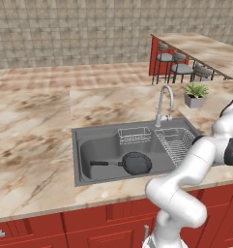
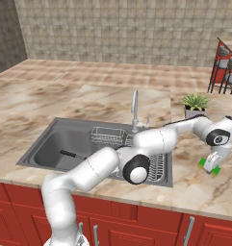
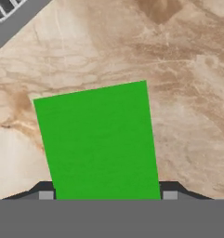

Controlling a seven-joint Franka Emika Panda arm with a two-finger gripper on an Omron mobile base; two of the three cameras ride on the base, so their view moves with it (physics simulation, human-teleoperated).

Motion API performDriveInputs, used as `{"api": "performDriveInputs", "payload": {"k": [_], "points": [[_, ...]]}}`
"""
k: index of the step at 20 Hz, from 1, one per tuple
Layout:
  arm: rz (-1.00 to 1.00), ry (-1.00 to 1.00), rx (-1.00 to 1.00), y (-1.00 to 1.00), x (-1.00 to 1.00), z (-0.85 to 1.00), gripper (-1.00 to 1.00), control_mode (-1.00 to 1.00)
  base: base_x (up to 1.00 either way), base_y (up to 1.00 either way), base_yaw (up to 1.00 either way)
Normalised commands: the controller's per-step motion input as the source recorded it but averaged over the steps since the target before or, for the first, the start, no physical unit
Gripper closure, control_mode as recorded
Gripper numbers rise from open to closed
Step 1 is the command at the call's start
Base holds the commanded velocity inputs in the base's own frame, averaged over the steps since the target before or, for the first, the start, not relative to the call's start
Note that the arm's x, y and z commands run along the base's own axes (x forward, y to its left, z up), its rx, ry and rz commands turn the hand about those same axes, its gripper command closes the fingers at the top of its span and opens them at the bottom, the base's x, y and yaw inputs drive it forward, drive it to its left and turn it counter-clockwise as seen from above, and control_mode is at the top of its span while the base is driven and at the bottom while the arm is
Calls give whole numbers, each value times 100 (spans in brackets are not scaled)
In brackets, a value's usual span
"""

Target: Pick the pan and sponge and place them into the sink. Then turn on the water.

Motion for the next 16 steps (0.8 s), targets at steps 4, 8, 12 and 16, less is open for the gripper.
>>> {"api": "performDriveInputs", "payload": {"k": [4, 8, 12, 16], "points": [[-2, -5, 2, 20, -19, 60, 100, -100, 0, 0, 0], [-3, -10, 0, 37, -21, 49, 100, -100, 0, 0, 0], [-2, -12, -2, 49, -27, 40, 100, -100, 0, 0, 0], [0, -11, -2, 59, -22, 27, 100, -100, 0, 0, 0]]}}
